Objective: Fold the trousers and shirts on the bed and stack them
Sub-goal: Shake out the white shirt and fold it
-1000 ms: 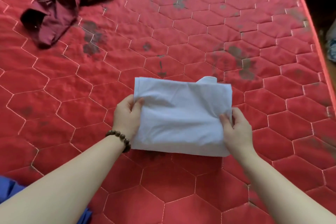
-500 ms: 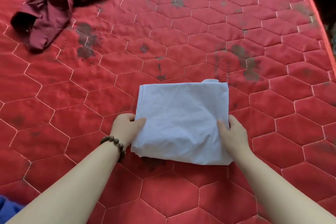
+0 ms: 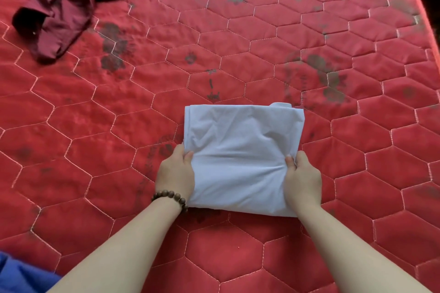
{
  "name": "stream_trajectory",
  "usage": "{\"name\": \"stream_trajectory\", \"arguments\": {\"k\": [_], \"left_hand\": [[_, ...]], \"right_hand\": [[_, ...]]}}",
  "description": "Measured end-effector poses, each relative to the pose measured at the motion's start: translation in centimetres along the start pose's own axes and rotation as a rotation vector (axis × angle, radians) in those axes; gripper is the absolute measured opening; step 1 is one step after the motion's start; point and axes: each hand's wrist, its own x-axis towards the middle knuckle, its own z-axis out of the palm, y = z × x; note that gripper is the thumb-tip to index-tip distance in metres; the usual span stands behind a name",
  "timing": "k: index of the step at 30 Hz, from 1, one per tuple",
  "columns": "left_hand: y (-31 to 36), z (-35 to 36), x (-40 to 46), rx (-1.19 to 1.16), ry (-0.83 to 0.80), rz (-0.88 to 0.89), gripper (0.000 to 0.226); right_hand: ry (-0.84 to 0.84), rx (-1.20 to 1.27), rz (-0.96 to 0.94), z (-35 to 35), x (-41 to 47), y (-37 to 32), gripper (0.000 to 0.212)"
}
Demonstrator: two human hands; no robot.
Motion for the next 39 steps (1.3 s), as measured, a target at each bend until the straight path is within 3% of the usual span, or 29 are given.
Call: {"name": "stream_trajectory", "arguments": {"k": [2, 4, 7, 9, 11, 13, 18, 24, 26, 28, 30, 31, 33, 34, 36, 39], "left_hand": [[0.6, -0.5, -0.4, 0.164, 0.047, -0.006, 0.021], [1.0, -1.5, -0.8, 0.318, 0.197, 0.063, 0.017], [1.9, -1.5, -2.0, 0.323, 0.277, 0.557, 0.023], [2.6, 0.0, -2.8, 0.41, 0.111, 0.815, 0.036], [3.0, 1.6, -3.0, 0.629, -0.138, 0.784, 0.051], [1.9, 2.9, -2.1, 0.765, -0.265, 0.672, 0.057], [0.1, 3.7, -1.4, 0.74, -0.206, 0.574, 0.064], [0.3, 4.2, -1.3, 0.778, -0.167, 0.447, 0.07], [0.7, 4.0, -1.1, 0.774, -0.197, 0.41, 0.07], [2.1, 3.3, -1.1, 0.759, -0.196, 0.348, 0.071], [4.4, 3.2, -2.4, 0.709, -0.103, 0.429, 0.073], [5.4, 3.6, -3.5, 0.639, -0.062, 0.547, 0.072], [6.7, 5.4, -6.6, 0.523, -0.118, 0.806, 0.073], [7.0, 6.5, -8.0, 0.54, -0.244, 0.878, 0.077], [7.1, 8.5, -9.7, 0.711, -0.443, 0.871, 0.074], [6.2, 9.6, -9.9, 0.84, -0.421, 0.837, 0.059]], "right_hand": [[0.015, -0.077, 0.041, -0.3, -0.4, -0.3, 0.021], [0.152, -0.151, -0.023, -1.0, -1.0, -0.5, 0.023], [0.249, -0.279, -0.469, -0.9, -2.9, -1.1, 0.04], [0.116, -0.385, -0.735, 0.8, -4.2, -1.5, 0.045], [-0.073, -0.481, -0.785, 2.4, -4.6, -2.1, 0.051], [-0.197, -0.582, -0.756, 3.5, -4.3, -1.8, 0.055], [-0.215, -0.648, -0.717, 3.5, -2.2, 0.1, 0.058], [-0.195, -0.599, -0.424, 1.5, 0.6, 0.8, 0.06], [-0.189, -0.618, -0.444, 0.7, 0.9, 0.1, 0.056], [-0.067, -0.596, -0.6, -0.9, 1.8, -0.6, 0.045], [0.065, -0.594, -0.847, -2.3, 3.6, -1.1, 0.045], [0.031, -0.63, -0.946, -2.9, 4.7, -1.6, 0.053], [-0.238, -0.784, -1.065, -3.6, 6.5, -2.3, 0.07], [-0.403, -0.855, -1.064, -3.6, 7.1, -2.3, 0.073], [-0.591, -0.961, -1.02, -3.4, 8.1, -1.5, 0.077], [-0.59, -0.966, -1.018, -3.0, 8.3, -0.7, 0.079]]}}
